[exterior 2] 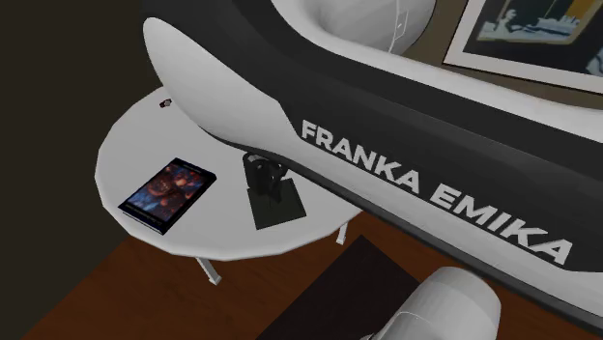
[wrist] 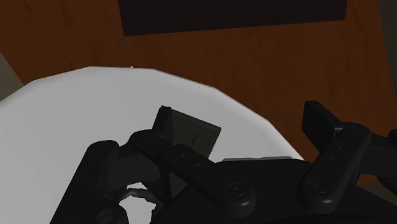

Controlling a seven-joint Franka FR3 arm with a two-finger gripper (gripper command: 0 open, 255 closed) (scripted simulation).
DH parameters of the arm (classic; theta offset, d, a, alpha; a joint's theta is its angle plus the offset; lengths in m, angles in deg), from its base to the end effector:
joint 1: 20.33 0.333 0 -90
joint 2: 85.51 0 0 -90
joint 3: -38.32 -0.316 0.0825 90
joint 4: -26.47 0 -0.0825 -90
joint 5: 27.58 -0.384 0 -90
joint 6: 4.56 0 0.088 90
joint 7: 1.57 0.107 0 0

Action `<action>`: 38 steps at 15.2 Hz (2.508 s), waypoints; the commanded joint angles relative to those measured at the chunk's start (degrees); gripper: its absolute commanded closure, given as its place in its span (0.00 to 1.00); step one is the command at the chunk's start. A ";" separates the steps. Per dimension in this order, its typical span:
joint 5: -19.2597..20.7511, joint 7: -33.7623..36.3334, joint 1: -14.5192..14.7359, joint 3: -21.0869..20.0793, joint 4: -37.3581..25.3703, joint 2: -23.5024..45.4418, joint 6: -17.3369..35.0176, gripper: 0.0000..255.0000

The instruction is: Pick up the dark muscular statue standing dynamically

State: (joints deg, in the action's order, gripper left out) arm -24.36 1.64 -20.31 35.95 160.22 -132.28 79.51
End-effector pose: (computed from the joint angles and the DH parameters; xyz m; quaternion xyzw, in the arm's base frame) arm 0.2878 0.0098 0.6010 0.9986 -0.0162 -0.0237 0.0441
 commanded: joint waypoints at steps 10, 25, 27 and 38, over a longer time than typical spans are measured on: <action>3.06 -5.10 -1.59 4.84 -2.91 16.31 13.08 0.00; 2.12 -13.83 -3.74 10.33 -21.53 48.37 25.90 0.00; 1.47 -15.04 -4.19 10.68 -25.34 52.90 26.49 0.00; 0.30 -16.48 -5.11 10.91 -28.16 61.53 32.08 0.00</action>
State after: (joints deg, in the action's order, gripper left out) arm -24.04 -14.80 -25.37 46.83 131.65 -70.95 110.95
